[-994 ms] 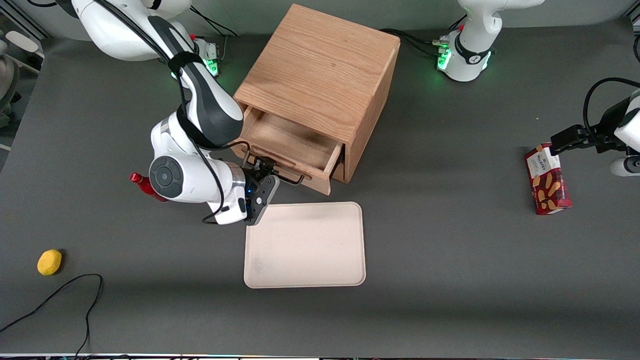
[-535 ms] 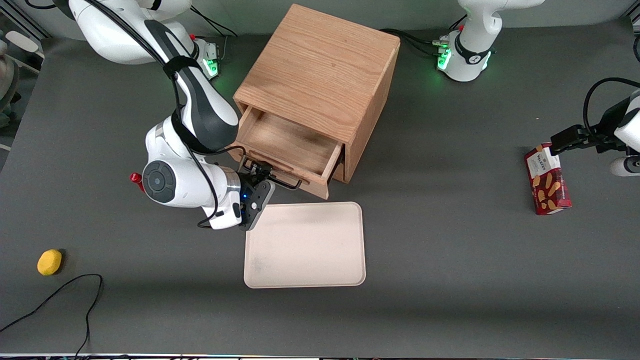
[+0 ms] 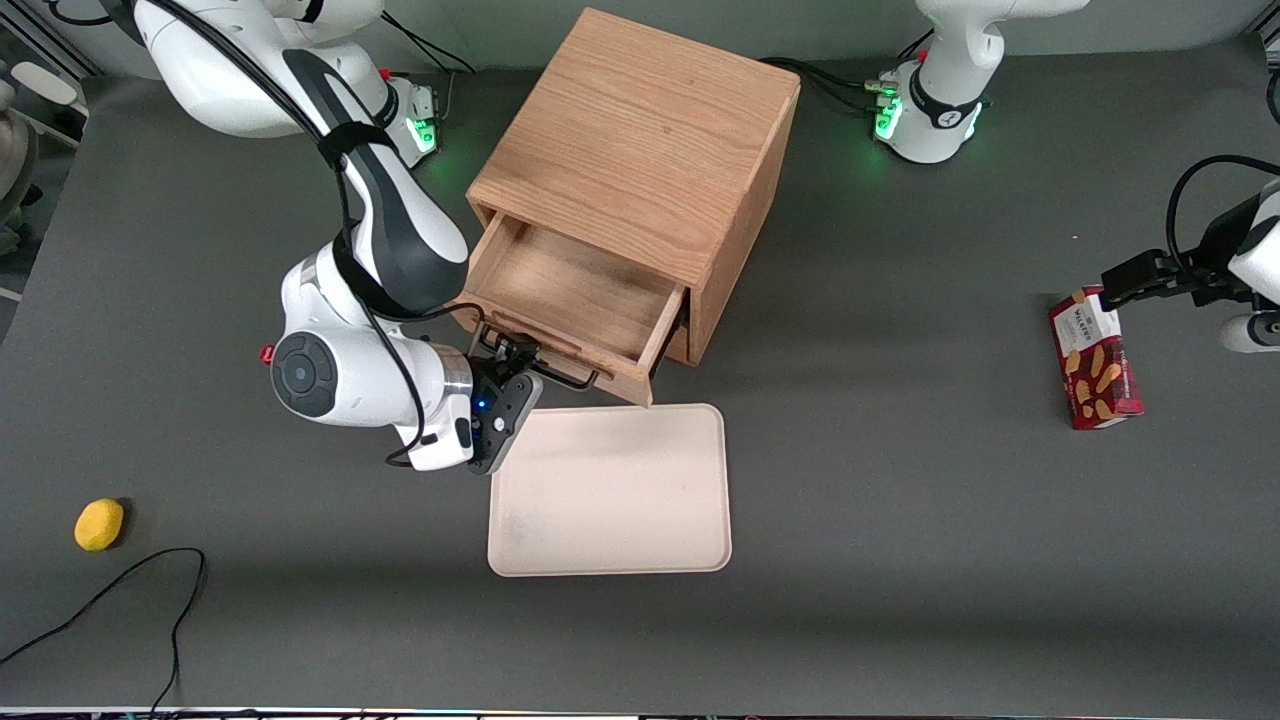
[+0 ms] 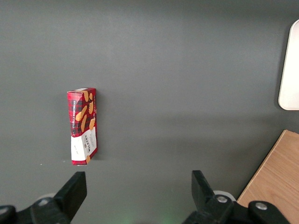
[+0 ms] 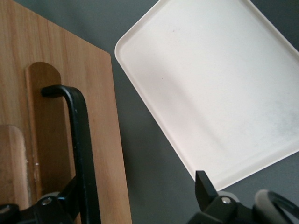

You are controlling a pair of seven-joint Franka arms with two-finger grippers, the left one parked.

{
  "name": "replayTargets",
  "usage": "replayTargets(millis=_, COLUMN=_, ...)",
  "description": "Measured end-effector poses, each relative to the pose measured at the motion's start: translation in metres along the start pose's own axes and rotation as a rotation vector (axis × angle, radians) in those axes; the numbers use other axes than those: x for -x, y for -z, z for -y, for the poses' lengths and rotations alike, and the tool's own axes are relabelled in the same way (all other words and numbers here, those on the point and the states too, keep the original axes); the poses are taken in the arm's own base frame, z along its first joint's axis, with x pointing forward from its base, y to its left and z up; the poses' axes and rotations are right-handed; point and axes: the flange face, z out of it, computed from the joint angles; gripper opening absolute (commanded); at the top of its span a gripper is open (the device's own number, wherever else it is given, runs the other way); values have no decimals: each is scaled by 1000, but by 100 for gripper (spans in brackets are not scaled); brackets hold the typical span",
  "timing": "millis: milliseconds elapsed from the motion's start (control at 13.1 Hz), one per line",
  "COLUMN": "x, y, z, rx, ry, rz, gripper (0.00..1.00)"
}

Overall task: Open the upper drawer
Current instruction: 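Pull the upper drawer outward by its handle with the right gripper, then keep pulling the drawer handle to slide the drawer fully out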

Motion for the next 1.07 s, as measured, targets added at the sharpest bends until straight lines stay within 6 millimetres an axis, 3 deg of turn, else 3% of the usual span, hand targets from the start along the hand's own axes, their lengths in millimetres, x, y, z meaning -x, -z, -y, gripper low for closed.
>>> replayTargets(millis=1070, x=0, y=9, z=-21, rx=10, ry=4, rz=-28, gripper=100)
